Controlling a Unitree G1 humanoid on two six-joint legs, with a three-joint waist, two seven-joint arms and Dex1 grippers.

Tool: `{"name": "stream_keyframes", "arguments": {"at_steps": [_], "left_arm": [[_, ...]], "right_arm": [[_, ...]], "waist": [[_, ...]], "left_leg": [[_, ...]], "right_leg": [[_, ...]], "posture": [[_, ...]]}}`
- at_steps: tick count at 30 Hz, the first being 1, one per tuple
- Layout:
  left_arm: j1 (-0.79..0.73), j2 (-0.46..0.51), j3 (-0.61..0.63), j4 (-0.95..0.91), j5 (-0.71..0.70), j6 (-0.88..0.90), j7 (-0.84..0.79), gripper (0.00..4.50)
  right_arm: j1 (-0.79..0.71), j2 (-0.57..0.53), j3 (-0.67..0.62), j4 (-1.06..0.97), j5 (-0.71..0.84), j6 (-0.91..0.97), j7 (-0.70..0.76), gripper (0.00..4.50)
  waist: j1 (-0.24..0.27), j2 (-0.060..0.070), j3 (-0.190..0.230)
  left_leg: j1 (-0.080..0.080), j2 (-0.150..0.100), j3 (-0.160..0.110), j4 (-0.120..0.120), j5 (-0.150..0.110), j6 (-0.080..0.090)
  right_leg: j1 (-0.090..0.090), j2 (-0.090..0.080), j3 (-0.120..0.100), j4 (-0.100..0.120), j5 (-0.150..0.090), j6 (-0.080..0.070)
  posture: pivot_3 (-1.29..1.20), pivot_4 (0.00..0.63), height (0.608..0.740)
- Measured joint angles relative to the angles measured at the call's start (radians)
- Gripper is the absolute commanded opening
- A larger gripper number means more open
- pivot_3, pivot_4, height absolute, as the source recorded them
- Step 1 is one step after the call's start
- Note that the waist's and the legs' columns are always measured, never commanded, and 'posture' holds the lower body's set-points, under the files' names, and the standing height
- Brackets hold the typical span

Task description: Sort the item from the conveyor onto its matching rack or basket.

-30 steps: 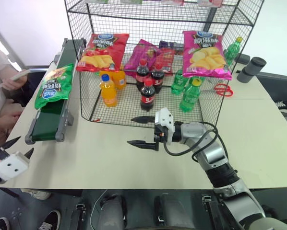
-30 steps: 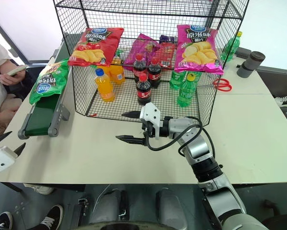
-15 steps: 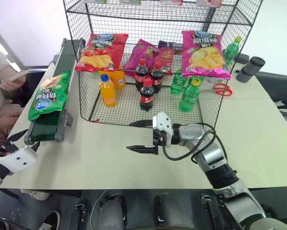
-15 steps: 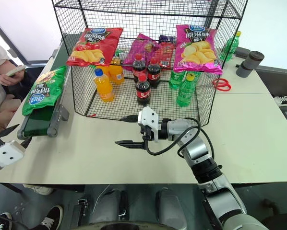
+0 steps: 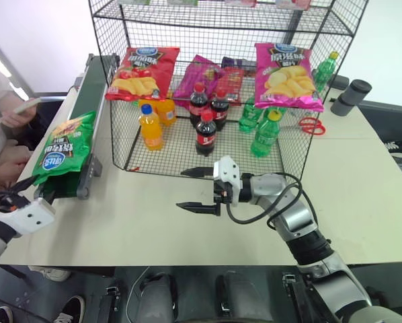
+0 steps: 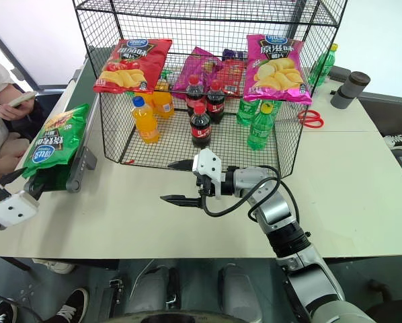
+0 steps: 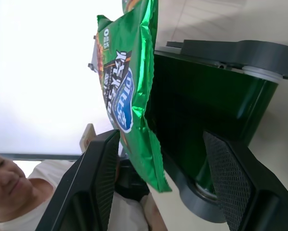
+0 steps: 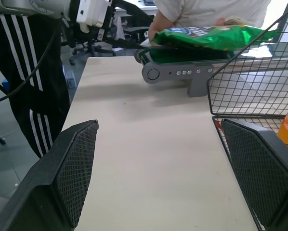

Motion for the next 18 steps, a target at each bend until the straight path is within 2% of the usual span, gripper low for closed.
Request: {"name": "stream_keyframes", "arguments": {"at_steps": [15,16,17,18], "left_arm": [[-0.044,0.000,-0.028,0.000,-0.002,0.040,0.006,2.88],[-0.051,0.000,-0.033,0.000,-0.004,0.042,0.003,2.50],[-0.053,0.000,-0.035,0.000,-0.006,0.043,-0.001,2.40],[-0.054,0.000,-0.037,-0.001,-0.009,0.045,-0.007,2.04]], "right_arm": [[0.000,-0.004,-0.001,0.000,0.000,0.000,-0.015,4.27],[0.000,-0.006,-0.002,0.000,0.000,0.000,-0.017,4.50],[0.000,-0.006,-0.002,0.000,0.000,0.000,-0.018,4.50],[0.000,-0.007,-0.003,0.000,0.000,0.000,-0.020,4.50]], "waist": [[0.001,0.000,0.000],[0.001,0.000,0.000],[0.001,0.000,0.000],[0.001,0.000,0.000]], "left_leg": [[0.000,0.000,0.000,0.000,0.000,0.000],[0.000,0.000,0.000,0.000,0.000,0.000],[0.000,0.000,0.000,0.000,0.000,0.000],[0.000,0.000,0.000,0.000,0.000,0.000]], "right_leg": [[0.000,0.000,0.000,0.000,0.000,0.000],[0.000,0.000,0.000,0.000,0.000,0.000],[0.000,0.000,0.000,0.000,0.000,0.000],[0.000,0.000,0.000,0.000,0.000,0.000]], "posture": [[0.00,0.150,0.740],[0.00,0.150,0.740],[0.00,0.150,0.740],[0.00,0.150,0.740]]}}
